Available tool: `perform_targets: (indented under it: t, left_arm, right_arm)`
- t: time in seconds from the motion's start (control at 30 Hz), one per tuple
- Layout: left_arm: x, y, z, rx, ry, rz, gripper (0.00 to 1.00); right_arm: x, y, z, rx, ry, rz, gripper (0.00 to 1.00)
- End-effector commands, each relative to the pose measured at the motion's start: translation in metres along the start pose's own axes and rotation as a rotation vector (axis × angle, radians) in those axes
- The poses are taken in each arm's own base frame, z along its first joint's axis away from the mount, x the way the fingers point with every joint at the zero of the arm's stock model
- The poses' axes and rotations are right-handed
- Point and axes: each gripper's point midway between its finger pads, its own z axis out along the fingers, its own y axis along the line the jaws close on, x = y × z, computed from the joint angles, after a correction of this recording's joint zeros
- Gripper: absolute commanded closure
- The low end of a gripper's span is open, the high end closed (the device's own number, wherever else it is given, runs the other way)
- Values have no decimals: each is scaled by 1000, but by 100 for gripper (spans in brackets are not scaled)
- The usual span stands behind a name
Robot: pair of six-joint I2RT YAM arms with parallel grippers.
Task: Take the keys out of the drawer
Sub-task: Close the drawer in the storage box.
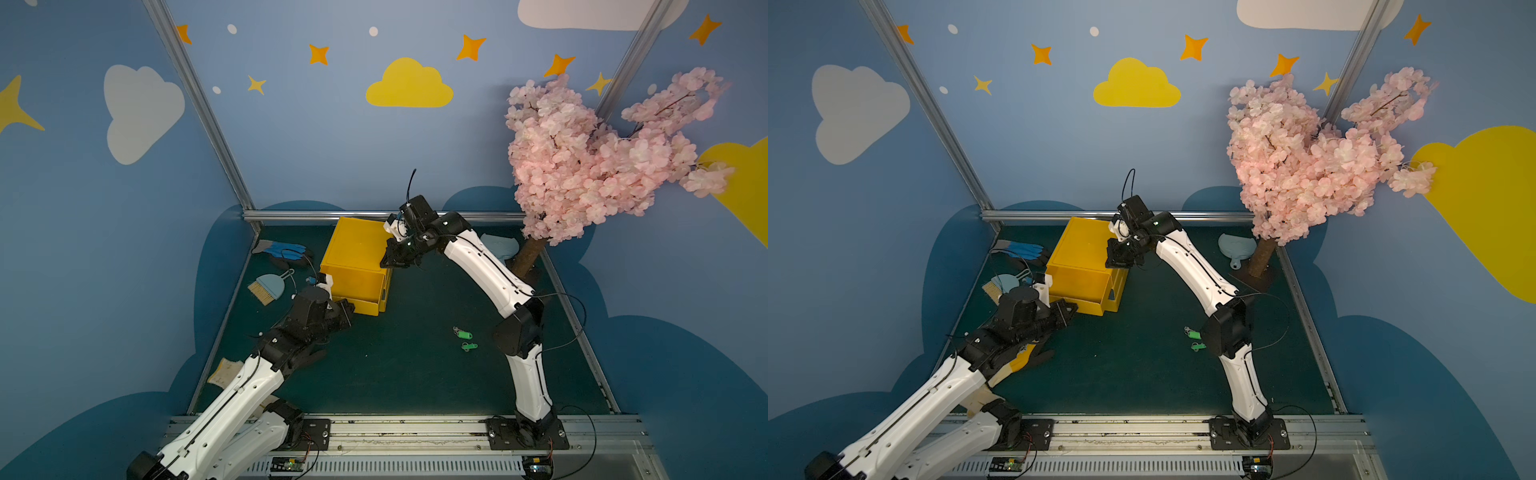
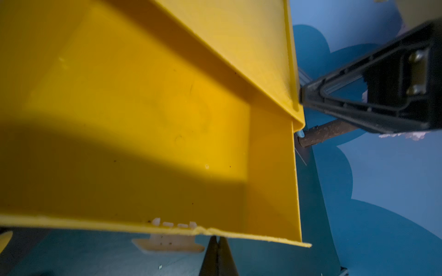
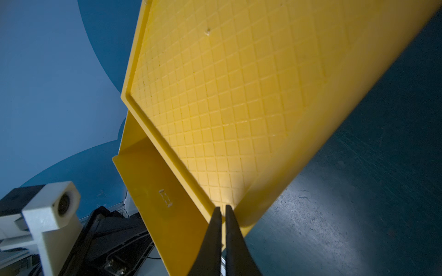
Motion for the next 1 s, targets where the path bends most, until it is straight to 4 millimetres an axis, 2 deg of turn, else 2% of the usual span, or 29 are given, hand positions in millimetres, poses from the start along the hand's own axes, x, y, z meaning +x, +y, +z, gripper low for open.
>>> perform_targets:
  t: [0.0, 0.43, 0.7, 0.83, 0.97]
  left_arm:
    - [-30, -16, 5, 47, -80, 3, 95]
    - [-57, -21, 42, 51, -103, -64, 95]
    - [-53, -5, 53, -4, -113, -152, 94]
    - [-48, 3, 55, -9, -120, -214, 89]
    - [-39, 9, 64, -16, -99, -266, 88]
  right_arm:
    - [5, -15, 9, 32, 37, 40, 89]
    - [-2, -17, 16, 23, 24, 44, 87]
    - [-6, -23, 22, 11, 31, 49, 87]
    - [-10, -25, 23, 9, 27, 46, 87]
    - [-12, -30, 24, 12, 27, 53, 87]
